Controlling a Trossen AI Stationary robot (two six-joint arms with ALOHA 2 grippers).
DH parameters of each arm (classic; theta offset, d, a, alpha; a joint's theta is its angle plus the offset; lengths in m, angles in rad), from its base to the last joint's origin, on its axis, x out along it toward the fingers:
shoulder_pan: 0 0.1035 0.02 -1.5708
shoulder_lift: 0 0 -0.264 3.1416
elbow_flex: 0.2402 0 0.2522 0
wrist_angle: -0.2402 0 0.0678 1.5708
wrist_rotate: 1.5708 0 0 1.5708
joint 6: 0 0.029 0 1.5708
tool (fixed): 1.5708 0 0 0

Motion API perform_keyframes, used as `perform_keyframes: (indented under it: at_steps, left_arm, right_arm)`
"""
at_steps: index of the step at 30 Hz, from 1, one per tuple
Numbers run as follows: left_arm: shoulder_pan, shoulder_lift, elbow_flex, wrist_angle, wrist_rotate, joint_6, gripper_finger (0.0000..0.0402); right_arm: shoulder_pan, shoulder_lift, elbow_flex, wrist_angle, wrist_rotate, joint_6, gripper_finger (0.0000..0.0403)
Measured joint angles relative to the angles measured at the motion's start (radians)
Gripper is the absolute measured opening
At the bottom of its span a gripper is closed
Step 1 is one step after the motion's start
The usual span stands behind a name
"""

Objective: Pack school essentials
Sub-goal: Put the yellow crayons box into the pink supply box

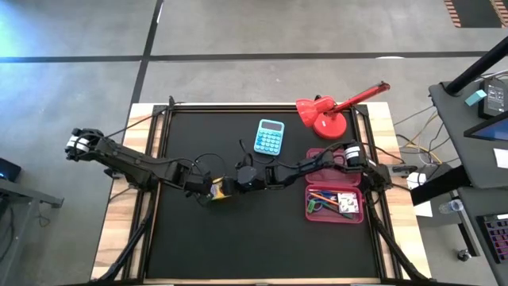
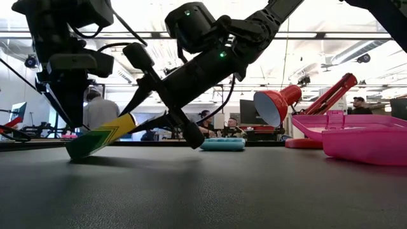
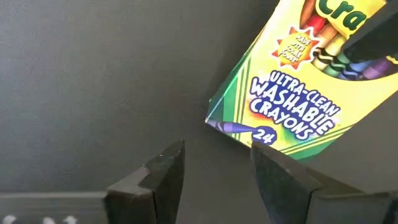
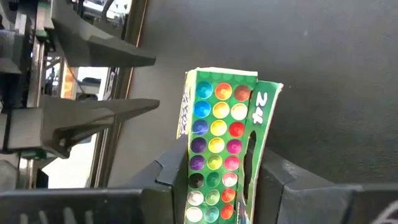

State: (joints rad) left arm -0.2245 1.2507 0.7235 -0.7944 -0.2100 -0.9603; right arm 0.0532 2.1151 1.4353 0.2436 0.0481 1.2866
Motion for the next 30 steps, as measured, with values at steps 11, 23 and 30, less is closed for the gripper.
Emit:
perform_keyframes:
  at_steps: [11,23,30]
  left_arm:
    - [0.000,-0.036,-0.003,-0.009,0.001,-0.001,0.0169]
    - [0.000,-0.071,-0.010,-0.008,-0.006,-0.003,0.0169]
    - [0.000,-0.062,-0.011,0.005,-0.015,-0.005,0.0169]
  right_arm:
    - [-0.018,-0.126,-0.001,-0.177,-0.086,-0.101,0.0112]
    - [-0.009,-0.534,-0.001,-0.916,-0.109,-0.335,0.0110]
    - [0.048,-0.685,-0.028,-1.222,-0.062,-0.286,0.0111]
